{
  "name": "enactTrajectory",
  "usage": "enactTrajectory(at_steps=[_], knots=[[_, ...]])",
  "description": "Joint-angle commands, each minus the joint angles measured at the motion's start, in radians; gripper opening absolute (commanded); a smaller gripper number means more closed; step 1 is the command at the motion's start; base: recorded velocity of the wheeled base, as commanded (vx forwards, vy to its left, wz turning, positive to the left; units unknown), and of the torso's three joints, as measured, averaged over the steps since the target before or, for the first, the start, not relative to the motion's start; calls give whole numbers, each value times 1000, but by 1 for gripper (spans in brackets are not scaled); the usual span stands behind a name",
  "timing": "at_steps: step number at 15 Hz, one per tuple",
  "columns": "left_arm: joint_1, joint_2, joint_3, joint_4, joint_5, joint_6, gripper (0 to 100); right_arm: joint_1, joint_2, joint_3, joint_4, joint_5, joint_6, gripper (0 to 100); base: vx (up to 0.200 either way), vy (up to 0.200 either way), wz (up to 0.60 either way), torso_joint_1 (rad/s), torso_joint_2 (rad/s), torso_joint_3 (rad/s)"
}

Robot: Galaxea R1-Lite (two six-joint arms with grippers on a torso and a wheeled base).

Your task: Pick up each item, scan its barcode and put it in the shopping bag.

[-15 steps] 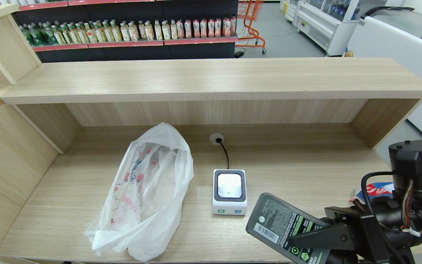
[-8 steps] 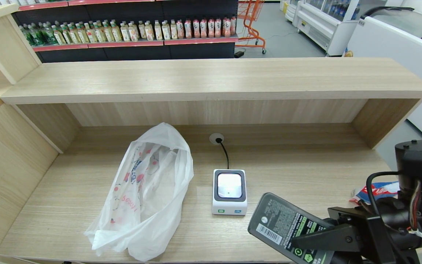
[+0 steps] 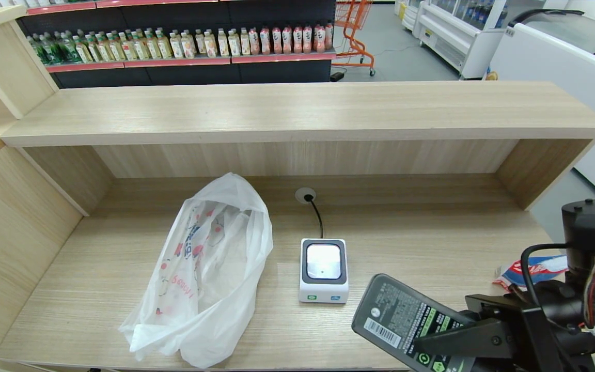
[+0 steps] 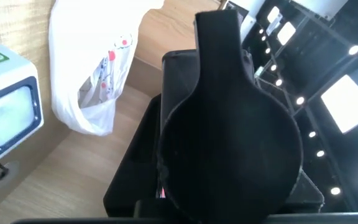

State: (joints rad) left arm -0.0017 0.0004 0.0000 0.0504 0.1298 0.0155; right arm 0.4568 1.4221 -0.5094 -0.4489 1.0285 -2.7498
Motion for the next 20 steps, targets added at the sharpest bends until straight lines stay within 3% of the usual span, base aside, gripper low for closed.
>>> enactTrajectory(at_steps=[1, 3, 4, 5, 6, 7, 9, 11, 13, 14, 16, 20], knots=[[0, 0, 0, 0, 1, 0, 100, 0, -12, -6, -2, 1, 71, 0, 0, 0, 0, 0, 0, 0], [0, 0, 0, 0, 1, 0, 100, -73, -55, -43, -2, -5, 441, 0, 0, 0, 0, 0, 0, 0], [0, 0, 0, 0, 1, 0, 100, -73, -55, -43, -2, -5, 441, 0, 0, 0, 0, 0, 0, 0], [0, 0, 0, 0, 1, 0, 100, -219, -147, -29, -7, -125, 921, 0, 0, 0, 0, 0, 0, 0], [0, 0, 0, 0, 1, 0, 100, -259, -192, -31, -16, -166, 1024, 0, 0, 0, 0, 0, 0, 0], [0, 0, 0, 0, 1, 0, 100, -362, -244, -3, -17, -186, 1320, 0, 0, 0, 0, 0, 0, 0], [0, 0, 0, 0, 1, 0, 100, -402, -232, -21, -17, -246, 1759, 0, 0, 0, 0, 0, 0, 0], [0, 0, 0, 0, 1, 0, 100, -351, -189, -34, -16, -416, 2227, 0, 0, 0, 0, 0, 0, 0], [0, 0, 0, 0, 1, 0, 100, -227, -92, -57, -20, -567, 2619, 0, 0, 0, 0, 0, 0, 0], [0, 0, 0, 0, 1, 0, 100, -164, -11, -95, -24, -622, 2854, 0, 0, 0, 0, 0, 0, 0], [0, 0, 0, 0, 1, 0, 100, -99, 116, -176, -48, -668, 3150, 0, 0, 0, 0, 0, 0, 0], [0, 0, 0, 0, 1, 0, 100, -4, 339, -304, -70, -728, 3353, 0, 0, 0, 0, 0, 0, 0]])
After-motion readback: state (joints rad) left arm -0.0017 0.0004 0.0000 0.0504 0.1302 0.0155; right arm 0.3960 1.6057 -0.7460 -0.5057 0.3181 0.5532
